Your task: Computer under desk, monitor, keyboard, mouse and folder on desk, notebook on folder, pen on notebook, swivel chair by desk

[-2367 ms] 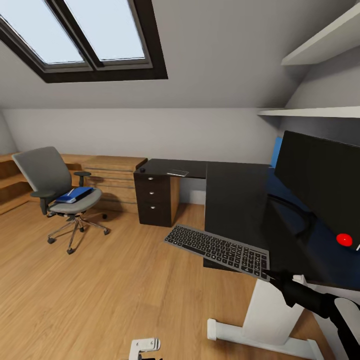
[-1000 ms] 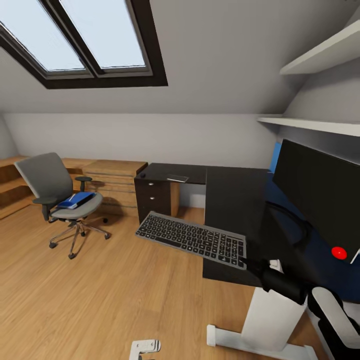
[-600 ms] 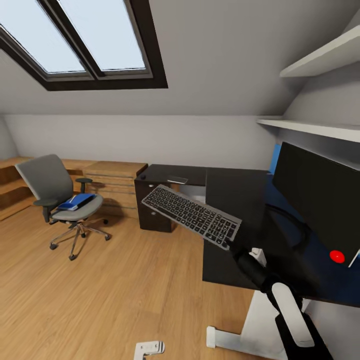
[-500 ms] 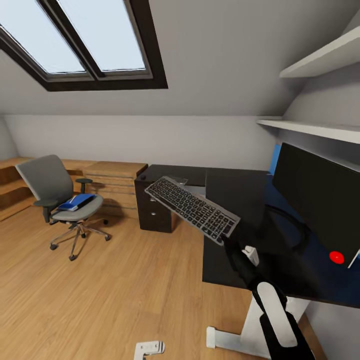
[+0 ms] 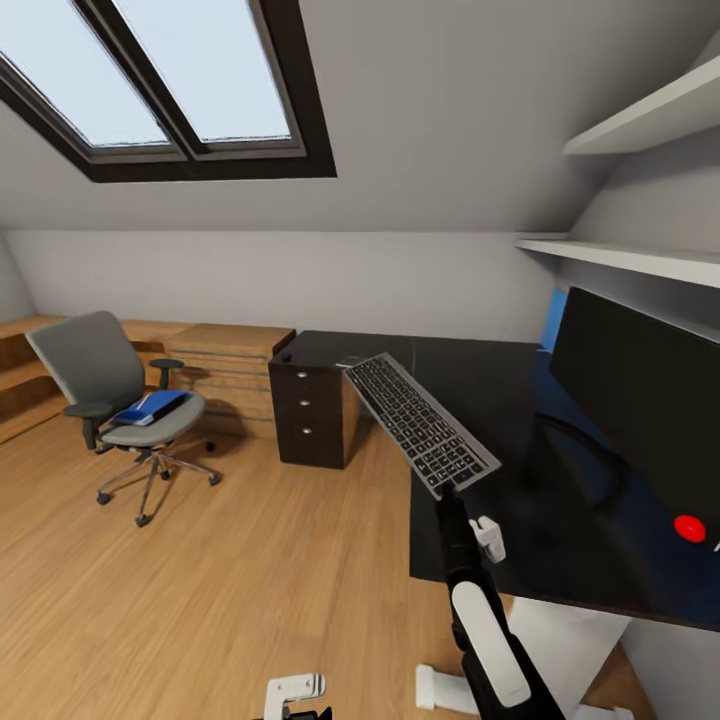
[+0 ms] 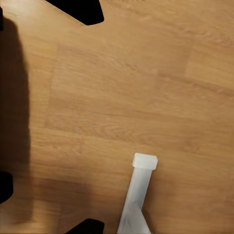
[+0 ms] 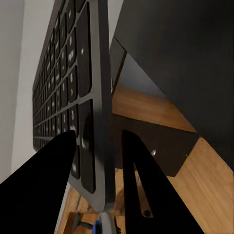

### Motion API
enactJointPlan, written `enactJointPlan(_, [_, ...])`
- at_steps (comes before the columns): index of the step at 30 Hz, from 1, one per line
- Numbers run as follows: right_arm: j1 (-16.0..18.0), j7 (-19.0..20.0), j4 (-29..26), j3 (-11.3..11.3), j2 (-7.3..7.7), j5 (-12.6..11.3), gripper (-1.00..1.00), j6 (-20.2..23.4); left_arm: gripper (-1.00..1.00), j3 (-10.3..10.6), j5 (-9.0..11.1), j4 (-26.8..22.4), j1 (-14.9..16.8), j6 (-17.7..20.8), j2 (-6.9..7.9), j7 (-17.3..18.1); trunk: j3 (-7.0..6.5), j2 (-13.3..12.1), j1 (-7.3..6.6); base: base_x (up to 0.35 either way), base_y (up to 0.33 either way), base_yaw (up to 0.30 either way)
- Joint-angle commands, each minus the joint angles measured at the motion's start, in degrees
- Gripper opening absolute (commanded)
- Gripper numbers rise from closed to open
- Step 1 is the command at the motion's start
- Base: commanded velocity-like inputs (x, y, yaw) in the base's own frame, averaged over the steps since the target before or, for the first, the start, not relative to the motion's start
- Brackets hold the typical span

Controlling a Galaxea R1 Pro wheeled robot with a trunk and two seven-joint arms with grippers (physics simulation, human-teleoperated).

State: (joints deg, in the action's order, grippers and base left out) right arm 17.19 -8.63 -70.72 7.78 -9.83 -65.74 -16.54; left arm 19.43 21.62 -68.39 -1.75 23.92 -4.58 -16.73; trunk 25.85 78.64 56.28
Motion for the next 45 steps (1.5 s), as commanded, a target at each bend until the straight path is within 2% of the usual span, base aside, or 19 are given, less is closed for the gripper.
enactJointPlan(1, [0.0,-0.2,0.0,0.0,0.04,-0.6,-1.00,-0.4,1.00,0.1,0.6,-0.1,0.0,0.1,0.01,-0.5,0.05,0.0,0.03,0.154,0.060,0.000])
enactJointPlan(4, [0.0,-0.2,0.1,-2.6,0.12,-2.3,-1.00,-1.0,1.00,0.2,0.6,-0.1,0.0,0.1,0.01,-0.5,0.05,0.0,0.03,0.071,0.027,0.000])
enactJointPlan(6, [0.0,-0.3,0.1,-6.0,0.14,-4.0,-1.00,-1.3,1.00,0.2,0.6,-0.1,0.0,0.1,0.01,-0.5,0.05,0.0,0.03,0.024,0.009,0.000])
enactJointPlan(9, [0.0,-0.3,0.1,-7.5,0.18,-4.5,-1.00,-1.5,1.00,0.1,0.6,-0.1,0.0,0.1,0.01,-0.5,0.05,0.0,0.03,0.009,0.004,0.000])
enactJointPlan(10, [0.0,-0.3,0.1,-9.1,0.26,-4.7,-1.00,-1.6,1.00,0.1,0.5,-0.1,0.0,0.1,0.01,-0.5,0.05,0.0,0.03,0.002,0.001,0.000])
enactJointPlan(12, [0.0,-0.3,0.1,-9.9,0.31,-4.8,-1.00,-1.6,1.00,0.1,0.6,-0.1,0.0,0.1,0.05,-0.5,0.05,0.0,0.03,0.001,0.000,0.000])
enactJointPlan(21, [0.0,-0.5,0.1,-10.3,0.30,-5.0,-1.00,-1.5,1.00,-0.2,0.6,-0.4,0.0,-0.5,0.18,-0.4,0.05,0.0,0.03,0.000,0.139,-0.021])
enactJointPlan(28, [0.0,-1.0,0.3,-10.3,0.25,-5.0,-1.00,-1.5,1.00,-0.2,0.7,-0.4,0.0,-2.7,0.19,-0.4,0.05,0.0,0.03,-0.001,0.285,-0.222])
enactJointPlan(36, [0.0,-1.3,0.9,-10.9,0.25,-4.9,-1.00,-3.2,1.00,-0.3,0.7,-0.4,0.0,-2.9,0.23,-0.4,0.05,0.0,0.03,-0.013,0.077,-0.244])
enactJointPlan(38, [0.1,-2.8,1.8,-11.0,0.25,-4.9,-1.00,-5.3,1.00,-0.4,0.7,-0.4,0.0,-2.9,0.22,-0.4,0.05,0.0,0.03,-0.001,0.007,-0.212])
enactJointPlan(45, [0.2,-6.1,3.2,-11.0,0.25,-5.0,-1.00,-6.5,1.00,-0.4,0.7,-0.4,0.0,-2.9,0.21,-0.5,0.05,0.0,0.03,0.000,0.001,-0.120])
